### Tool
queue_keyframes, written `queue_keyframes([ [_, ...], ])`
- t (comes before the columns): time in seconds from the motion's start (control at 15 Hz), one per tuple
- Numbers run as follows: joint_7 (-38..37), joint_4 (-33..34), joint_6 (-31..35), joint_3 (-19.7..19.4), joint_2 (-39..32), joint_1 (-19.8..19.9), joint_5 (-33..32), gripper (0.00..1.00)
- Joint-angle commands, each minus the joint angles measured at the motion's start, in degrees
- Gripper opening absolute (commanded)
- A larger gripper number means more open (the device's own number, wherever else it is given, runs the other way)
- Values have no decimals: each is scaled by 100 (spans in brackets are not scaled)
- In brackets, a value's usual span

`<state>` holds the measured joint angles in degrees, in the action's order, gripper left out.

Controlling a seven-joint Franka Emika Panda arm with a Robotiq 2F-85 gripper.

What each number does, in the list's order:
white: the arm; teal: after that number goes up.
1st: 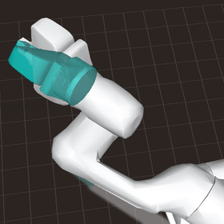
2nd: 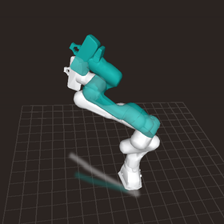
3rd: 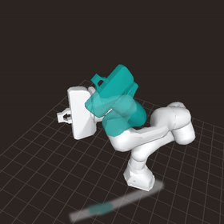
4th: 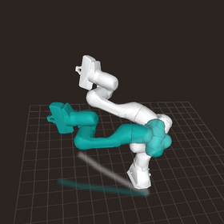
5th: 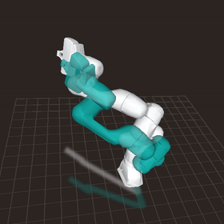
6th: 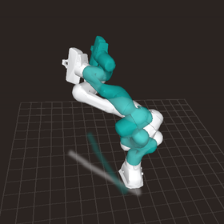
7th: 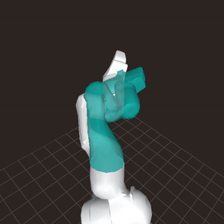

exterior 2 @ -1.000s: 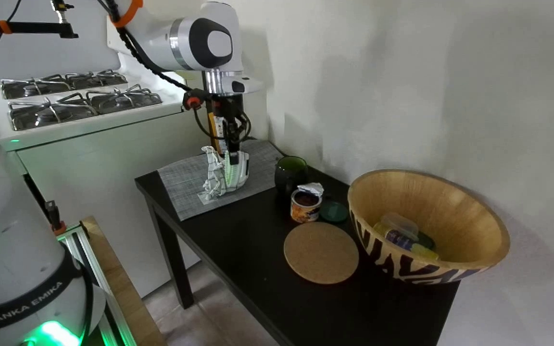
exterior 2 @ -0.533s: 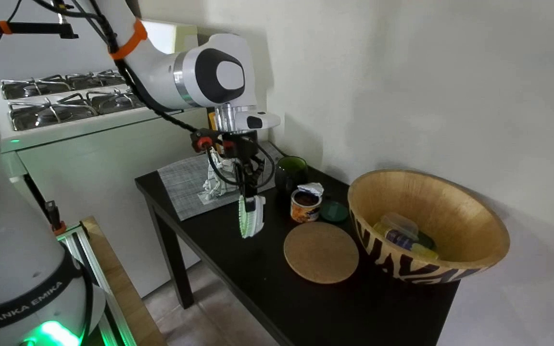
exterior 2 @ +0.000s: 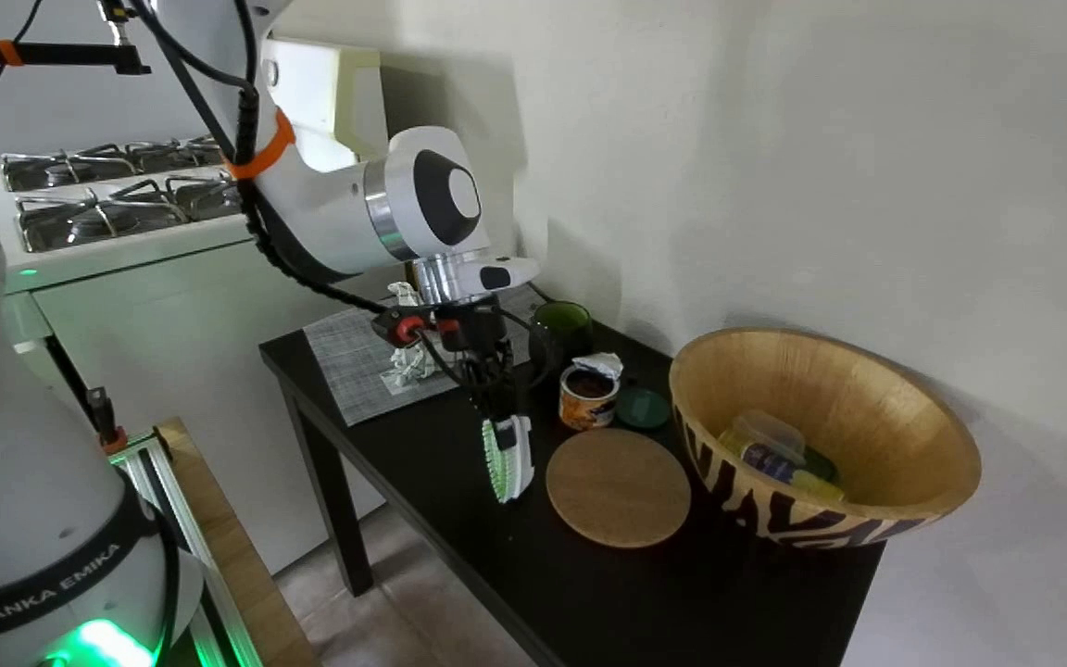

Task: Move the brush forward

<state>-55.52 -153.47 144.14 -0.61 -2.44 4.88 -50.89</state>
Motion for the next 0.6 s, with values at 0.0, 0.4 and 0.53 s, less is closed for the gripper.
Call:
queue_keyframes([
  [0.0, -944, 344, 251, 53, -606, -377, -325, 62],
  [0.4, -879, -229, 1316, 541, -270, -563, 1493, 96],
  [0.53, -983, -804, 1774, 730, 222, -555, 2040, 100],
])
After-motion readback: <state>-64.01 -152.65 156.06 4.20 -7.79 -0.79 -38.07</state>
